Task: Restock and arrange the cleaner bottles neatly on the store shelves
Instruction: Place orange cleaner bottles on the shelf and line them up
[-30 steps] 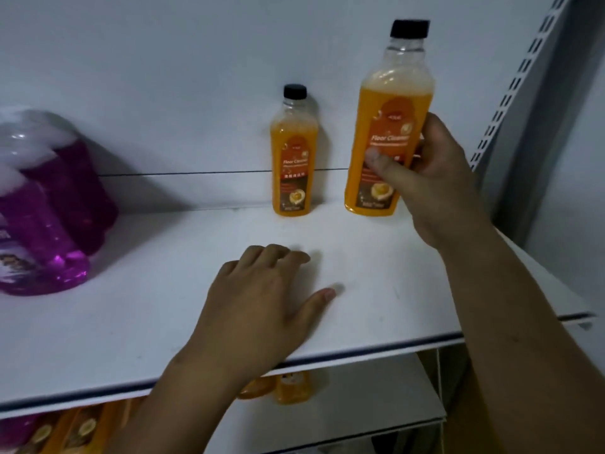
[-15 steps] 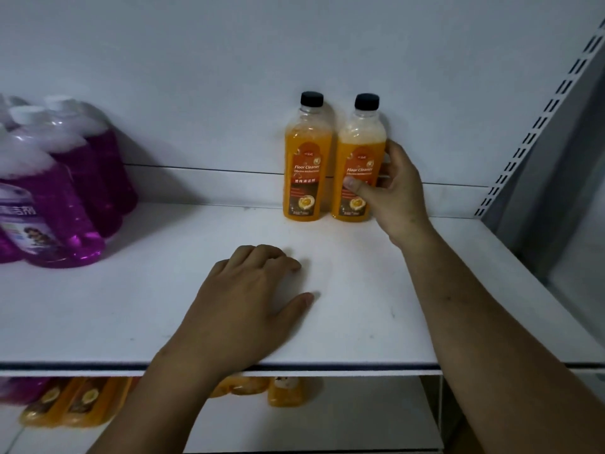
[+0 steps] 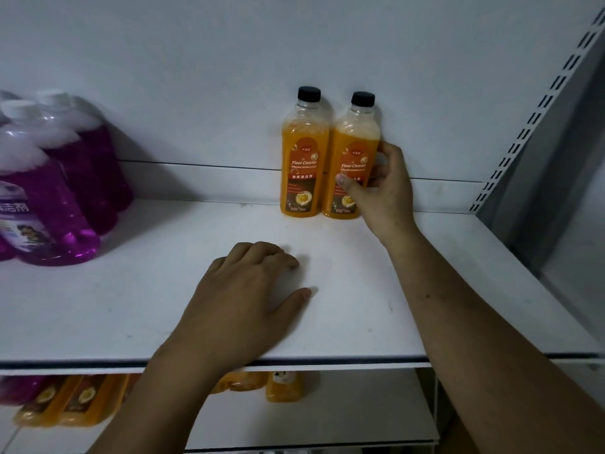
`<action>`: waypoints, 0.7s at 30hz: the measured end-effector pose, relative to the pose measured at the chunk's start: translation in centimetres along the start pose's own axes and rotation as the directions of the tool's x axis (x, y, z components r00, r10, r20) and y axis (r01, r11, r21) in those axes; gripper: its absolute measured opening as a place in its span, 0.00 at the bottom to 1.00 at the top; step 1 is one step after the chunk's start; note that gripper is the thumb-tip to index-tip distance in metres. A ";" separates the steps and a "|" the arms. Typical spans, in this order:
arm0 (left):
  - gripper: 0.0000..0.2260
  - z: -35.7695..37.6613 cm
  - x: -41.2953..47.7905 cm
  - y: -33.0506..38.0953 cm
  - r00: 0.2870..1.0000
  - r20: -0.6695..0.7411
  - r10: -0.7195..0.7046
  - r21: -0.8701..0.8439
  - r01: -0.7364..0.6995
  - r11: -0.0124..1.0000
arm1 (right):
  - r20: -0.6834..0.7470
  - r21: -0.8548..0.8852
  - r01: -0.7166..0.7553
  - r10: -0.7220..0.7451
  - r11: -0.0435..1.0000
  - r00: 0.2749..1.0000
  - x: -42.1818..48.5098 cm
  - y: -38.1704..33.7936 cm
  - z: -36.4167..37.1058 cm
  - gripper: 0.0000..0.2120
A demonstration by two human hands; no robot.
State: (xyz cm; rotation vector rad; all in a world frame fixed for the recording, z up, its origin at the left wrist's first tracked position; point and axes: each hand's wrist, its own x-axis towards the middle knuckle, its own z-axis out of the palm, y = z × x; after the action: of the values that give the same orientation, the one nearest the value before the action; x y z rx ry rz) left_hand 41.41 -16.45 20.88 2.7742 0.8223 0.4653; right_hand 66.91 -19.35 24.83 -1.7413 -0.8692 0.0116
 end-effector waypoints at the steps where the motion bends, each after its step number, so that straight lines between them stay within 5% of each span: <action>1: 0.31 0.0 0.0 0.0 1.000 -0.002 0.001 0.000 -0.001 1.000 | 0.000 -0.001 -0.007 0.007 1.000 1.000 0.0 0.0 0.1 0.36; 11: 0.29 -0.3 0.0 0.4 1.000 -0.025 0.001 -0.025 -0.002 1.000 | -0.011 0.023 -0.071 0.071 0.997 0.997 -0.4 -0.8 -0.8 0.38; 15: 0.28 -0.7 0.2 0.6 0.999 -0.042 0.030 -0.048 -0.032 0.998 | -0.093 -0.104 0.013 -0.023 0.995 0.995 -1.4 -3.7 -3.7 0.31; 21: 0.21 -1.6 -0.8 2.0 0.981 -0.192 -0.003 -0.074 -0.011 0.997 | 0.084 -0.125 0.165 -0.156 0.978 0.984 -8.0 -6.0 -7.4 0.20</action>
State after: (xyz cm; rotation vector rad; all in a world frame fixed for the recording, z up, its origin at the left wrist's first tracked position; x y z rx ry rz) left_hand 41.19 -18.40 22.70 2.6934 0.8212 0.7580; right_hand 61.00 -29.32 29.27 -1.7973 -1.0843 -0.0909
